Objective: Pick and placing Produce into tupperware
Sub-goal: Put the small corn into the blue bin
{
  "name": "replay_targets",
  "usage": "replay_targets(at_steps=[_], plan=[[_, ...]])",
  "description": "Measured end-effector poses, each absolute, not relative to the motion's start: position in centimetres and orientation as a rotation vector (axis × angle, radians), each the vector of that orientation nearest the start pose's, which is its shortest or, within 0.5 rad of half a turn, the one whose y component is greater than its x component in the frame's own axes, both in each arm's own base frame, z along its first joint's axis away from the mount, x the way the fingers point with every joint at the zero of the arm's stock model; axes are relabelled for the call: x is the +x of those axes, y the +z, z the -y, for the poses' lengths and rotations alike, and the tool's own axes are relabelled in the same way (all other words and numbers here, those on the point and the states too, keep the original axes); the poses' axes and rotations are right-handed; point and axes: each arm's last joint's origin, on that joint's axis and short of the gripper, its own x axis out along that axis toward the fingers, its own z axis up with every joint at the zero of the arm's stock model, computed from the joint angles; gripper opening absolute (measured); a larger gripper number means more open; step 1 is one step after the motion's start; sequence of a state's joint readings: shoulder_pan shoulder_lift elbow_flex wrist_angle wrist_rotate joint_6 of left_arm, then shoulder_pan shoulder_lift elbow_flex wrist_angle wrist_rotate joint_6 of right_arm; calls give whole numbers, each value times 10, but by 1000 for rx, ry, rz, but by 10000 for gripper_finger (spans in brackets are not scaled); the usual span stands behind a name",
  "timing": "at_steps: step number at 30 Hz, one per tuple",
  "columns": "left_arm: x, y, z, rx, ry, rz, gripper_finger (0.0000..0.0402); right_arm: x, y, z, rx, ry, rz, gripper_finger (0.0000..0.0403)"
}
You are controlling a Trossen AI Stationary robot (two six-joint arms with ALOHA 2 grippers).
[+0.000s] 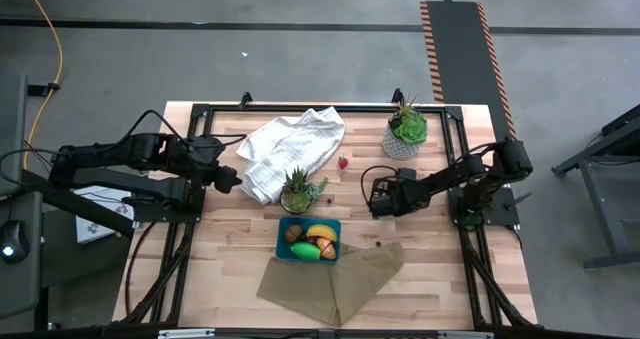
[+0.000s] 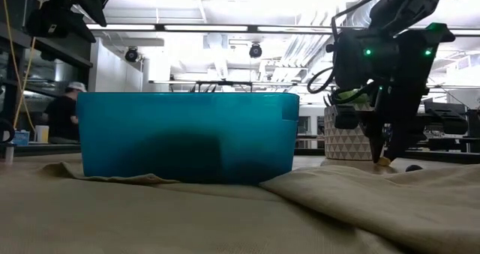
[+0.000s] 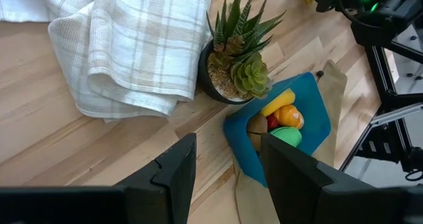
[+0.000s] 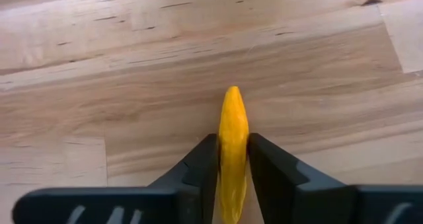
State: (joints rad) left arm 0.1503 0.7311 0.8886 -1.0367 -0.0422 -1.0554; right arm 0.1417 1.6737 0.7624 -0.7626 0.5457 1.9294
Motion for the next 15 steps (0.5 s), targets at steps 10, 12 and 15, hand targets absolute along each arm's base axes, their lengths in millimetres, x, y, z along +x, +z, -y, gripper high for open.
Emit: replay_targets(at_steps=[10,12,15], plan=[[116,303,-19,-1029,628,-702,156,235,117,-18,921,-1520,-673,66],[116,303,-19,-1029,628,-703,156,236,117,-19,919,-1510,-676,66],[116,303,-19,-1028,628,-702,156,238,118,-21,929,-1482,-670,66]])
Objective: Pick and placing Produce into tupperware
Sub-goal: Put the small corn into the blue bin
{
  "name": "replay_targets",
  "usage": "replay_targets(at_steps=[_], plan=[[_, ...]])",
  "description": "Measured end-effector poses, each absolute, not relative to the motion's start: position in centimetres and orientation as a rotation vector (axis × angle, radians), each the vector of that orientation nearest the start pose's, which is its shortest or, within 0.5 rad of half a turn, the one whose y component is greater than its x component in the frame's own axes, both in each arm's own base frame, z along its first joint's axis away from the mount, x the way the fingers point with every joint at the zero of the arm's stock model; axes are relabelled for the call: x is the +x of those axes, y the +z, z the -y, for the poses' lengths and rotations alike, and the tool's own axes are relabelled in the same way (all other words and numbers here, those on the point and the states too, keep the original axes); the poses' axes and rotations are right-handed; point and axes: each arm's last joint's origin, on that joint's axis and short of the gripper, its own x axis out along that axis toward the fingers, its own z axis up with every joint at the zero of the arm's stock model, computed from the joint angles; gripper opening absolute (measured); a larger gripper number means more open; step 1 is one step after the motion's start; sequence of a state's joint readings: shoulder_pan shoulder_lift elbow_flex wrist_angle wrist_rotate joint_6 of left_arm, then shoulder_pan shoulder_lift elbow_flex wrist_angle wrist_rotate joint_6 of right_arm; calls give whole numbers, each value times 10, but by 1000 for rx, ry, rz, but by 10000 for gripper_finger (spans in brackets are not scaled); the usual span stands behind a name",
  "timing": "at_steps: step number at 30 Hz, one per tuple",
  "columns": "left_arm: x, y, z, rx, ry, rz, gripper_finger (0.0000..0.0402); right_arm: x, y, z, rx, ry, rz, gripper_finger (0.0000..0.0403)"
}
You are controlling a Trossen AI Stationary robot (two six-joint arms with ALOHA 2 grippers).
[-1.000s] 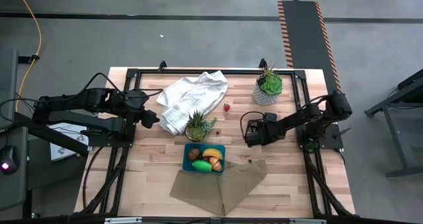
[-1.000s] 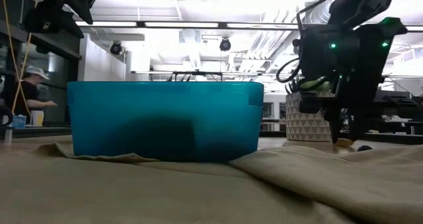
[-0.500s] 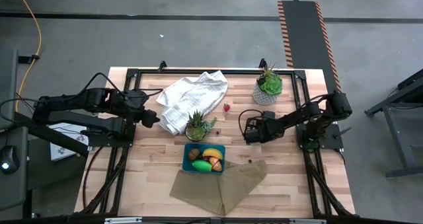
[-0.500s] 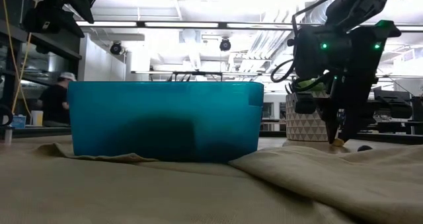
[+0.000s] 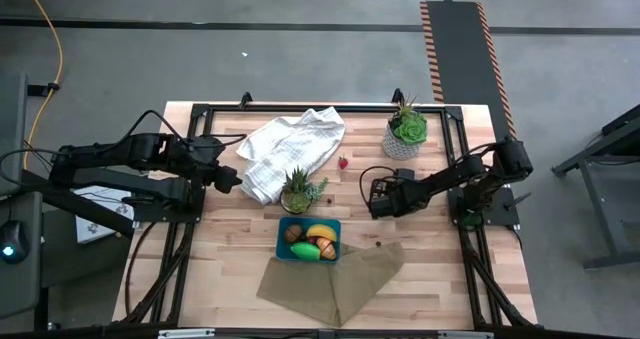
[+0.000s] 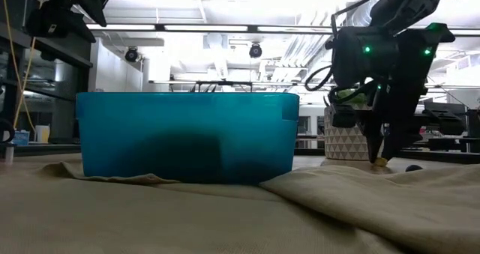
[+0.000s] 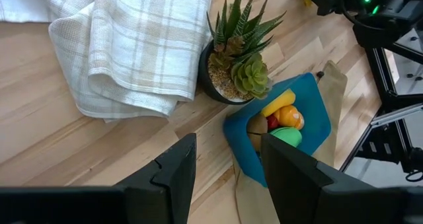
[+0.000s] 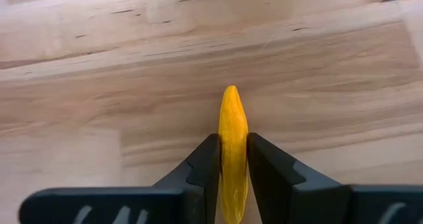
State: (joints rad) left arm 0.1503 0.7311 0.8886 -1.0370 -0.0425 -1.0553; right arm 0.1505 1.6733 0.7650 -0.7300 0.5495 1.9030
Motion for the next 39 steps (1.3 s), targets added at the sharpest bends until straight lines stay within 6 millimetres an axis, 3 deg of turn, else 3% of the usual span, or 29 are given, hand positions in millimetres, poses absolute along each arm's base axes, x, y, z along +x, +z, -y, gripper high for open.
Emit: replay_targets(at_steps=[7,18,30,39], plan=[[116,303,-19,-1026,630,-702,156,254,133,-25,903,-1416,-660,66],[116,303,-19,-1025,630,-703,156,292,175,-29,825,-1240,-637,66],[116,303,-19,-1029,621,-709,156,331,248,-36,718,-998,-640,66],[116,303,-19,-1032,621,-708,156,345,303,-47,639,-781,-655,66]])
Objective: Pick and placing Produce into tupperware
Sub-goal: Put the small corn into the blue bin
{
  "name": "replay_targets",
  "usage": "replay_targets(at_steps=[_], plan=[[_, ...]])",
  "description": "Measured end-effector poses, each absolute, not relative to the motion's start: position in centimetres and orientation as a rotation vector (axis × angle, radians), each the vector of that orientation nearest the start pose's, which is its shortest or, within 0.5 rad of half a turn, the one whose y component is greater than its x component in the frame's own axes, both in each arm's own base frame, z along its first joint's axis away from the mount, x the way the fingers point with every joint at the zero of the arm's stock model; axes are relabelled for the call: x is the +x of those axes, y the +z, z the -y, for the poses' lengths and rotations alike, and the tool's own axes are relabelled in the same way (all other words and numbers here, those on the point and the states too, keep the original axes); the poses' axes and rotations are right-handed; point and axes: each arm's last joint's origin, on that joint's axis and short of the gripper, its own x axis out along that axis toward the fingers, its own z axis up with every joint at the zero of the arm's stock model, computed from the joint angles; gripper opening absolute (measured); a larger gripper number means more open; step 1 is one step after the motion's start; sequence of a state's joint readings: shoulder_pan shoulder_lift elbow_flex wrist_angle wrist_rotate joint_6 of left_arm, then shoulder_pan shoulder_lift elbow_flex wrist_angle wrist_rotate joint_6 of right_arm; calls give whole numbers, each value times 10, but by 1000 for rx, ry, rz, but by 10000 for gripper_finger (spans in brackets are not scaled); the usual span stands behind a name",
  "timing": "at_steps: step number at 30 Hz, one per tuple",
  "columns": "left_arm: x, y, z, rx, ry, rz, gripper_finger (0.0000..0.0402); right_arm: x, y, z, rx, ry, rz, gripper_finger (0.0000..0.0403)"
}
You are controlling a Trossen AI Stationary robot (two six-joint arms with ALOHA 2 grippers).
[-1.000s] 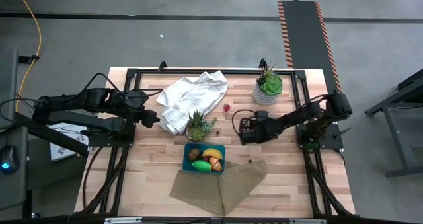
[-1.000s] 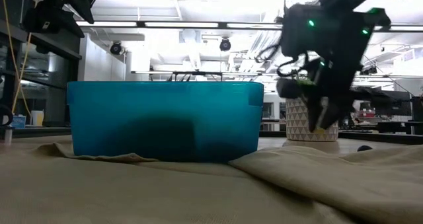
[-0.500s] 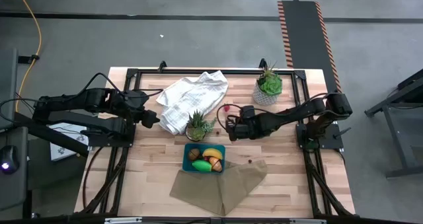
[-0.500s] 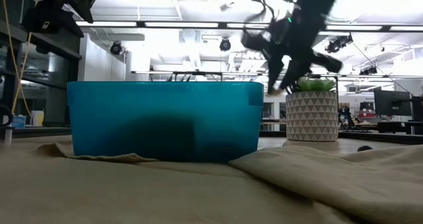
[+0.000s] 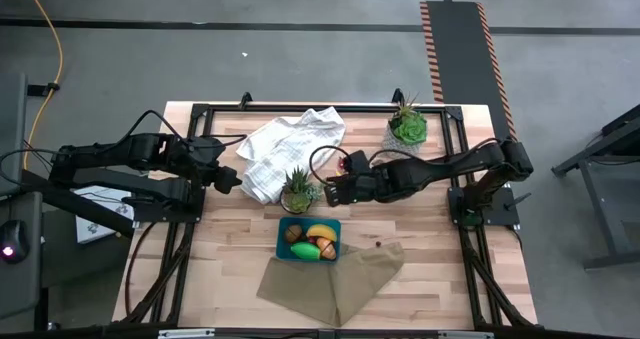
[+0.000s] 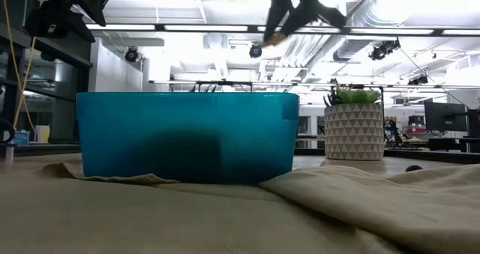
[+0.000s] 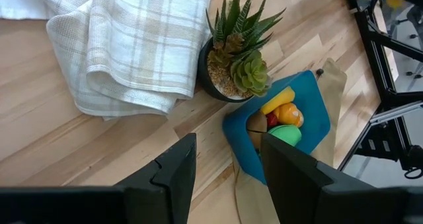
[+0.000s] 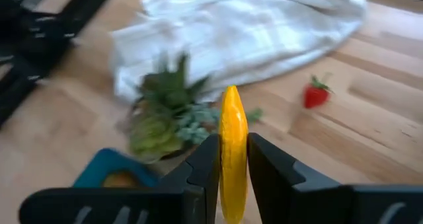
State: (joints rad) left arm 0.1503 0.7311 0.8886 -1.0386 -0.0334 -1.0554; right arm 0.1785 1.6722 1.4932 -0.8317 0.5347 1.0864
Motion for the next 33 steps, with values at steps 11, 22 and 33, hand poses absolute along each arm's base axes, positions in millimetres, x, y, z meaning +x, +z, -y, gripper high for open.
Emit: replay_targets(at_steps=[11,22,33], plan=[[116,303,-19,-1032,622,-708,156,350,345,-67,548,-450,-716,66],[116,303,-19,-1032,622,-707,156,354,351,-76,500,-119,-778,66],[116,303,-19,-1031,625,-706,156,369,336,-83,476,-61,-806,66]])
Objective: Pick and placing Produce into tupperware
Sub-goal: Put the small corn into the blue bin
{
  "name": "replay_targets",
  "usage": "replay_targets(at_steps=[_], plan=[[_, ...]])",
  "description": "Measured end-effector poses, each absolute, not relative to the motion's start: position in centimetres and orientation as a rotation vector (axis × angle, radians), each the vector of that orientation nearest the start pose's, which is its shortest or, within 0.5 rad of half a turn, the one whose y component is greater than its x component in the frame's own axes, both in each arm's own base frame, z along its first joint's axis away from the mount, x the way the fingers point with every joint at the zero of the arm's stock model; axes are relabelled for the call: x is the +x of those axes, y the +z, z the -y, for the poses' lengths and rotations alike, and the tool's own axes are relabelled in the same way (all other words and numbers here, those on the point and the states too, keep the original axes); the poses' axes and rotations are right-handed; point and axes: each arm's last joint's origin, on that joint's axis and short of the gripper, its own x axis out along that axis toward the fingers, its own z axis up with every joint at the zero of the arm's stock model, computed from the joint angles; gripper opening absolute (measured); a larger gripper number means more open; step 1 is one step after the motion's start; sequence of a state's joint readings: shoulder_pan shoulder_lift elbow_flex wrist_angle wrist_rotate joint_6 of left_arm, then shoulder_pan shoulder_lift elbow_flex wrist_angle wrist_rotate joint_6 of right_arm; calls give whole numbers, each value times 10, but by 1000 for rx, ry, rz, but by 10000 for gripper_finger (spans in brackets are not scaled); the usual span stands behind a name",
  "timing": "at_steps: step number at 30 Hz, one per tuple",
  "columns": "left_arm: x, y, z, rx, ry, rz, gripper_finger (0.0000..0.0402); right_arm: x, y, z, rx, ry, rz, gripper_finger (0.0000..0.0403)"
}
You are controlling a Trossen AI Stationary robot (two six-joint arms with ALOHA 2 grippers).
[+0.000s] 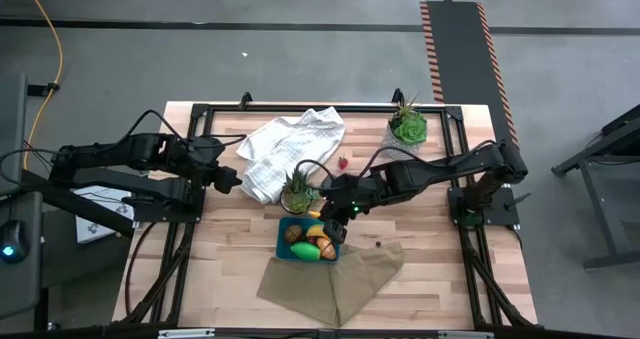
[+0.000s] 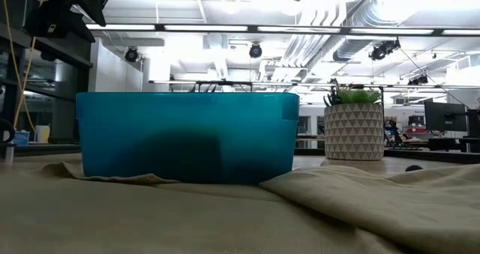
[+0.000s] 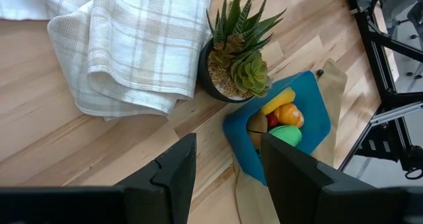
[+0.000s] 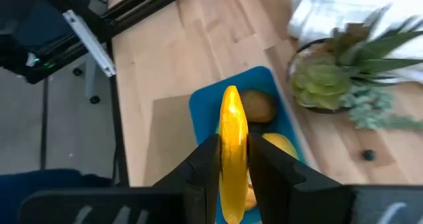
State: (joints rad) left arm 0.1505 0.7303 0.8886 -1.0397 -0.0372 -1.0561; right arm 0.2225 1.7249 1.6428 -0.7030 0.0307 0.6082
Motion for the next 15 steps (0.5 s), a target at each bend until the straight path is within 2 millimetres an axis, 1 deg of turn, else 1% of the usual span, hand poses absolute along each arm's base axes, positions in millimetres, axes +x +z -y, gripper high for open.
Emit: replay_targets(at_steps=[4,8,15], plan=[[116,303,-19,-1028,623,-713,156,378,330,-86,504,-34,-791,66],[115,303,-18,-1029,619,-717,156,385,329,-88,521,-21,-749,66],[116,303,-19,-1026,624,-708,156,391,325,-89,592,-42,-728,66]])
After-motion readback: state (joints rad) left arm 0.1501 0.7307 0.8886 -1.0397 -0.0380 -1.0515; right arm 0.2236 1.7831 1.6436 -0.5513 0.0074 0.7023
